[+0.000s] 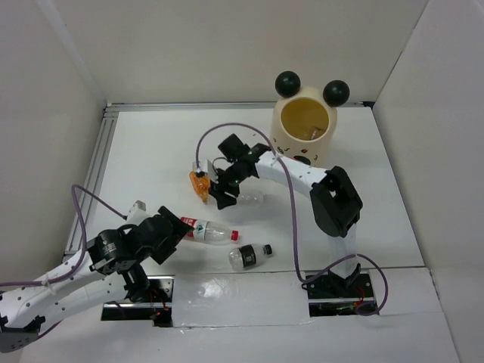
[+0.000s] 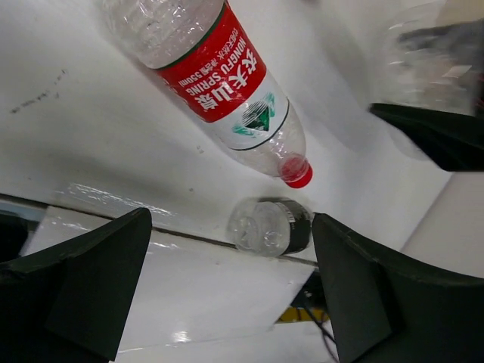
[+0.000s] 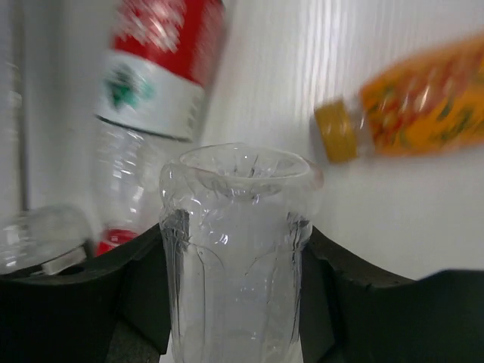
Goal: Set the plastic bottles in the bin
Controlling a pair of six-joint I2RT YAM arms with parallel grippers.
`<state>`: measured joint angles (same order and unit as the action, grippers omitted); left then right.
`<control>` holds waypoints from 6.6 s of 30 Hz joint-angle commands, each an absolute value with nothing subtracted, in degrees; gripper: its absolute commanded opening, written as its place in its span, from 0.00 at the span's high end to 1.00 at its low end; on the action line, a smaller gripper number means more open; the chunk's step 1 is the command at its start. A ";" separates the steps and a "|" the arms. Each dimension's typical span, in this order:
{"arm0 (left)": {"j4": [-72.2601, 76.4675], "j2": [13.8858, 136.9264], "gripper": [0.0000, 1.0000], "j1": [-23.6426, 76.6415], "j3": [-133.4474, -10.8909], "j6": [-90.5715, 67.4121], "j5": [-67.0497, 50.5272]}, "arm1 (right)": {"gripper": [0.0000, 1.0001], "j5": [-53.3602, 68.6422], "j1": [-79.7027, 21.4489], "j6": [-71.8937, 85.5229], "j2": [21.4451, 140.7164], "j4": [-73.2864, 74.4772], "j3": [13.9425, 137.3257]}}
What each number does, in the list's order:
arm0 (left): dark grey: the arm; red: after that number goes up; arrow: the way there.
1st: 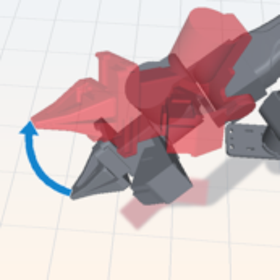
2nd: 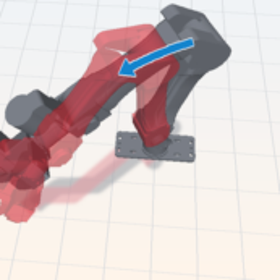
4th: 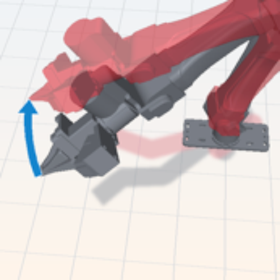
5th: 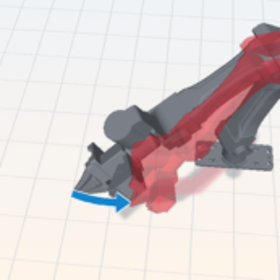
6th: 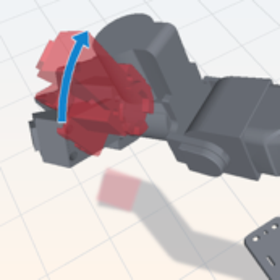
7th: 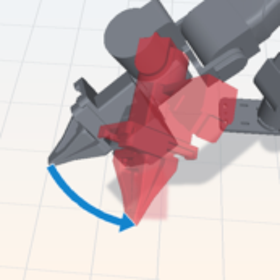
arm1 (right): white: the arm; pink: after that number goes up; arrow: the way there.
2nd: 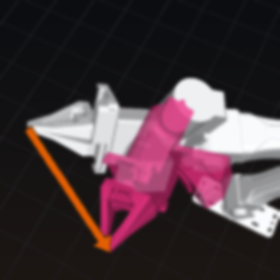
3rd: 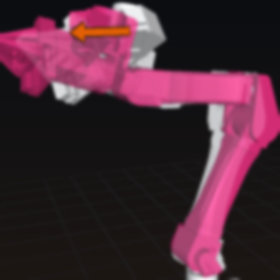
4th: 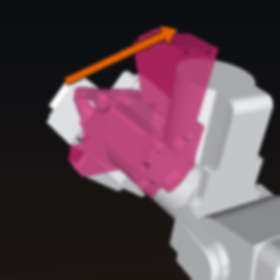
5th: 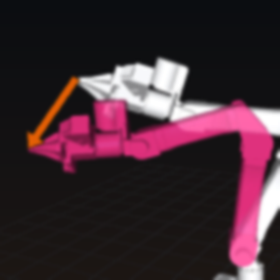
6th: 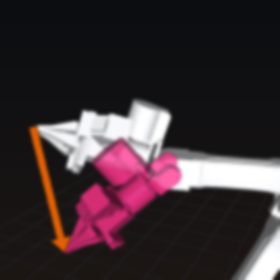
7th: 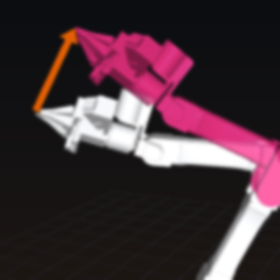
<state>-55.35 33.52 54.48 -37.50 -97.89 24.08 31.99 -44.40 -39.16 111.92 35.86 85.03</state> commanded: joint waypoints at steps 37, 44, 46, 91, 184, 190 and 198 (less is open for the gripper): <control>-47.29 67.40 0.00 41.92 -41.04 -107.49 20.38 | 0.01 93.16 1.05 -60.21 90.02 42.10 105.04; -34.81 75.64 0.00 35.61 -38.06 -102.49 18.99 | 0.00 93.16 0.44 -58.45 83.86 43.15 99.94; -34.28 78.39 0.20 35.60 -39.46 -101.95 18.46 | 0.00 93.16 0.44 -57.66 81.40 43.15 97.74; 46.33 123.22 0.04 55.28 -117.86 2.56 41.93 | 0.46 63.02 16.52 -77.51 58.80 75.23 67.86; -2.20 89.90 0.01 24.87 -52.29 -52.82 18.54 | 0.20 79.18 5.18 -65.14 81.74 33.39 92.10; -5.01 97.45 0.01 26.81 -57.64 -52.82 26.35 | 0.20 83.23 9.30 -64.42 75.25 39.37 89.23; -8.97 101.97 0.56 27.68 -62.85 -49.67 28.04 | 0.20 87.36 16.78 -64.42 68.65 44.55 84.38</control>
